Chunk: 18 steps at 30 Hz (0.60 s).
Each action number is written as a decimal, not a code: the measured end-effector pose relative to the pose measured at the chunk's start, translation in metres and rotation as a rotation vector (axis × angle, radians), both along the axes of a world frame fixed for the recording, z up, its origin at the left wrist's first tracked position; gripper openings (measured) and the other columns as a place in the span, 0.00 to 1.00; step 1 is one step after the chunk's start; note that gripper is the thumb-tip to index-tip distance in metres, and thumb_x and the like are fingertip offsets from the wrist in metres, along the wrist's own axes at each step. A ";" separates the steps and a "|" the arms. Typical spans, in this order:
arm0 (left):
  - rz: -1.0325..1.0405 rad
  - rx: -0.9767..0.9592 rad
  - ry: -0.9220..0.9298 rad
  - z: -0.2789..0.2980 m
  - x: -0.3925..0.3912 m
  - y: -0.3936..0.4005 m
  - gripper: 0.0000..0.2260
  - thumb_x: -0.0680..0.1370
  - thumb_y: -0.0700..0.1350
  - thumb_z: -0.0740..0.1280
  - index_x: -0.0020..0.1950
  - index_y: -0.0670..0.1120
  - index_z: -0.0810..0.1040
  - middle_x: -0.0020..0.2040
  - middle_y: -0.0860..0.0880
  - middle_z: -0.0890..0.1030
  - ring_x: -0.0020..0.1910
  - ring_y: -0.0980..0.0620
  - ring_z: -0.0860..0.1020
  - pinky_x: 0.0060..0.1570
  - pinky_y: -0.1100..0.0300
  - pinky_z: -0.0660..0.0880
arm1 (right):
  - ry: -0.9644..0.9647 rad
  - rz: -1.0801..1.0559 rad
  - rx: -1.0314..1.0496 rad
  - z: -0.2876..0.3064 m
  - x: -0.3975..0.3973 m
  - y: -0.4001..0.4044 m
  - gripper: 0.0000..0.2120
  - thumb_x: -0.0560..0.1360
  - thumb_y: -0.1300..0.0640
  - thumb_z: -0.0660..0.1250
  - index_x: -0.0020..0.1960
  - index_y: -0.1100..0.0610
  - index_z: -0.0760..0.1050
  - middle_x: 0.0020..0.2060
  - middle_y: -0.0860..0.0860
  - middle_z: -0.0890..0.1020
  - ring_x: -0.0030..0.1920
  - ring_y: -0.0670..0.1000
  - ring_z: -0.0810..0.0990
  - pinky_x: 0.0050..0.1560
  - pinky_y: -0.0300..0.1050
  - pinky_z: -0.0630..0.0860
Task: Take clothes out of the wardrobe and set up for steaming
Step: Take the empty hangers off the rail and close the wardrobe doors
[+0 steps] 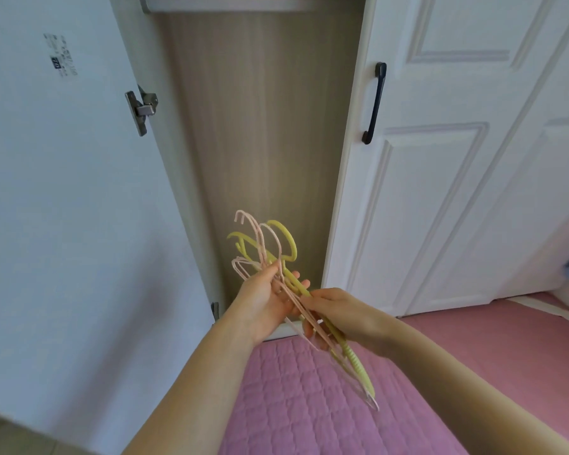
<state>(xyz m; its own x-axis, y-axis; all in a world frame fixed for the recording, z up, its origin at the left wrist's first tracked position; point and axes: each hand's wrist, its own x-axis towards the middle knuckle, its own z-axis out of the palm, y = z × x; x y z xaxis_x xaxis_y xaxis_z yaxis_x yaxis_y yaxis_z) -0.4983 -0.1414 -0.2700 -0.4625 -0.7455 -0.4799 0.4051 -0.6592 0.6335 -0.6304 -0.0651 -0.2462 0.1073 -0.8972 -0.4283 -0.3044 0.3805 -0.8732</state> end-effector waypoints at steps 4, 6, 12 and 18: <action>-0.033 -0.161 -0.167 -0.004 0.006 0.016 0.08 0.83 0.46 0.57 0.55 0.44 0.73 0.55 0.39 0.78 0.50 0.42 0.82 0.41 0.50 0.75 | -0.049 -0.054 0.022 -0.006 0.009 0.013 0.17 0.81 0.49 0.58 0.49 0.61 0.77 0.33 0.53 0.75 0.31 0.50 0.75 0.35 0.42 0.77; -0.055 -0.243 -0.229 -0.006 0.012 0.026 0.09 0.83 0.46 0.56 0.54 0.43 0.73 0.51 0.39 0.78 0.42 0.44 0.82 0.37 0.52 0.74 | -0.102 -0.106 0.036 -0.008 0.015 0.020 0.15 0.81 0.51 0.59 0.47 0.61 0.78 0.32 0.53 0.75 0.30 0.49 0.75 0.35 0.43 0.77; -0.152 -0.401 -0.424 -0.019 0.036 0.054 0.13 0.84 0.49 0.55 0.63 0.48 0.75 0.56 0.44 0.82 0.52 0.48 0.82 0.47 0.54 0.79 | -0.177 -0.206 0.058 -0.014 0.038 0.044 0.14 0.81 0.54 0.60 0.48 0.64 0.79 0.31 0.54 0.76 0.28 0.49 0.75 0.32 0.42 0.75; -0.255 -0.564 -0.568 -0.025 0.071 0.077 0.13 0.82 0.55 0.55 0.63 0.54 0.73 0.57 0.48 0.80 0.54 0.50 0.81 0.56 0.50 0.78 | -0.190 -0.337 0.073 -0.022 0.086 0.069 0.14 0.81 0.54 0.58 0.43 0.61 0.76 0.29 0.53 0.72 0.25 0.48 0.67 0.26 0.40 0.68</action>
<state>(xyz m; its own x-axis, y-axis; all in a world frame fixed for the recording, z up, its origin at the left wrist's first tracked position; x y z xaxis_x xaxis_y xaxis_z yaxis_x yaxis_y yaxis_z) -0.4270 -0.0641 -0.2950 -0.4499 -0.8488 -0.2778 -0.1938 -0.2109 0.9581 -0.5446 0.0042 -0.2680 -0.1045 -0.8636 -0.4932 0.0123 0.4947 -0.8690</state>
